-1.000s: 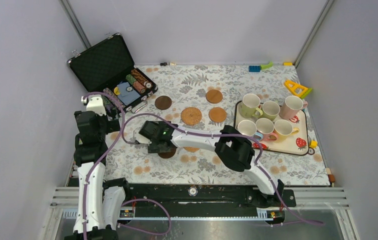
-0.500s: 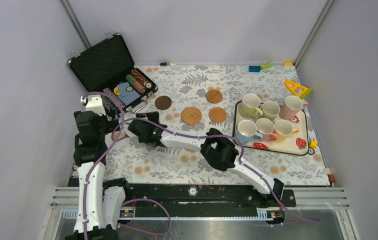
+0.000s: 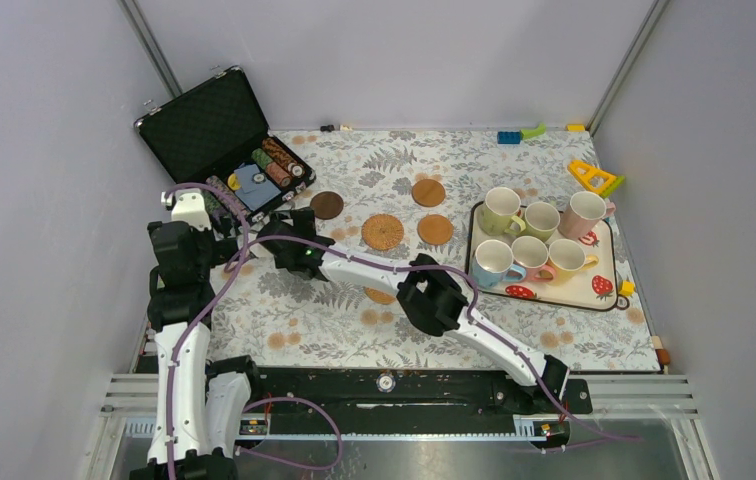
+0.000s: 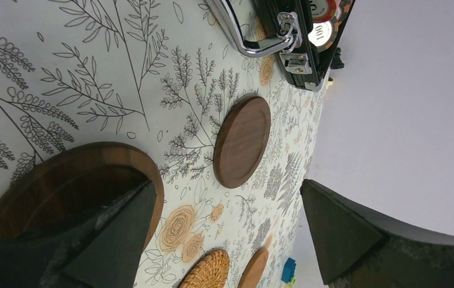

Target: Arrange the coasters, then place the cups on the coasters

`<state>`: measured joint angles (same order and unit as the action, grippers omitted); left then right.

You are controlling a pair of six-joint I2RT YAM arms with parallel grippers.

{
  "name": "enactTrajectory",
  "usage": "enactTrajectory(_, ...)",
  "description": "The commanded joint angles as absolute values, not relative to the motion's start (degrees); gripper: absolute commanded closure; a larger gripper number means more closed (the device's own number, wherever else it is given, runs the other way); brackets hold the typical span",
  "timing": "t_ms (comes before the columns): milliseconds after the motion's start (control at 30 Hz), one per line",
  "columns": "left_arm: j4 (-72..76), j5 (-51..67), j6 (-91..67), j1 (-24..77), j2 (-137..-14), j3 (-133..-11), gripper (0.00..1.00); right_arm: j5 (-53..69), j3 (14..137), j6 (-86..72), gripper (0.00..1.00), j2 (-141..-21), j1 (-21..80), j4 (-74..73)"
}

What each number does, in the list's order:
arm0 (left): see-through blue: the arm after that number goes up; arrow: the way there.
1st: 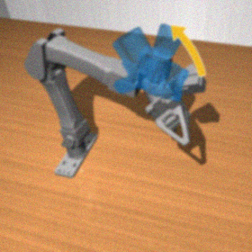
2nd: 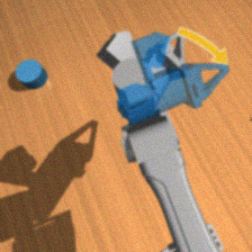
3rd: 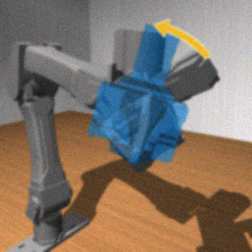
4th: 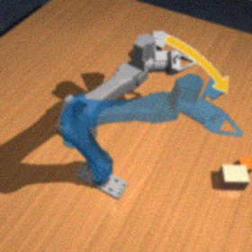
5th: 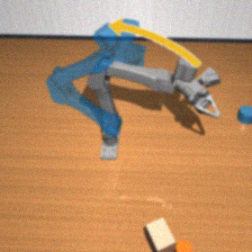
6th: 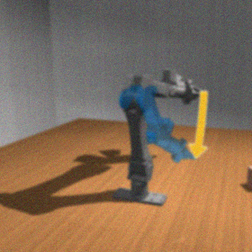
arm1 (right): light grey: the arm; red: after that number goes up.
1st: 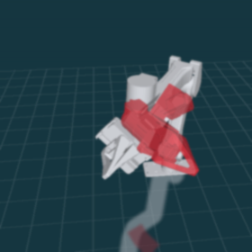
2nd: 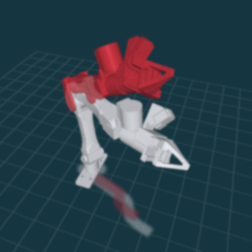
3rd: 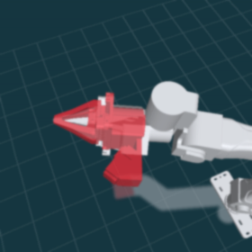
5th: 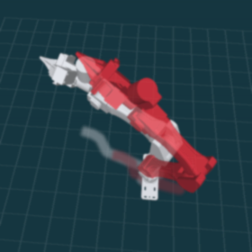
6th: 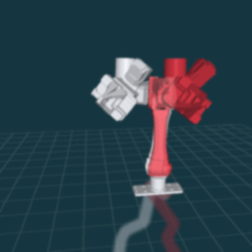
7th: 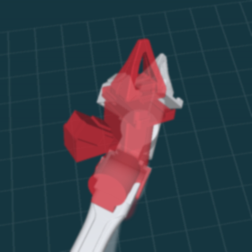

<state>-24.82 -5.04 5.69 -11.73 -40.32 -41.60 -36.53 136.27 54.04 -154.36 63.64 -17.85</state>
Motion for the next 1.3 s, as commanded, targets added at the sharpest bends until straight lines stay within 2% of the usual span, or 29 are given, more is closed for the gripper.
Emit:
enactTrajectory(0,-22.6,-3.9,5.3,-11.9,-39.9,-41.7,0.01,-37.9,135.0,54.4,0.0,-151.8,62.1,-19.0)
enactTrajectory(333,-22.7,-3.8,5.2,-12.0,-39.5,-41.7,0.01,-30.0,117.8,50.2,0.0,-142.4,62.1,-25.1)
enactTrajectory(467,-22.8,-3.8,5.2,-12.0,-39.6,-41.7,0.01,-29.0,114.4,49.7,0.0,-140.9,62.0,-25.1)
enactTrajectory(633,-22.9,-3.9,5.2,-12.0,-39.1,-41.8,0.01,-30.7,116.4,49.8,0.0,-141.6,62.1,-25.1)
enactTrajectory(800,-23.0,-4.0,5.1,-12.1,-39.0,-41.8,0.01,-35.9,124.8,45.7,0.0,-139.8,61.1,-22.0)
enactTrajectory(967,-22.9,-3.9,5.1,-12.2,-39.4,-41.8,0.01,-33.1,133.4,38.8,0.0,-134.0,57.2,-30.1)
enactTrajectory(1100,-22.8,-3.6,5.2,-12.2,-39.1,-41.8,0.01,-30.5,120.2,38.5,0.0,-127.2,53.2,-29.4)
enactTrajectory(1267,-22.7,-2.7,5.1,-12.2,-39.1,-41.7,0.01,-31.0,100.7,43.1,0.0,-122.0,50.1,-18.2)
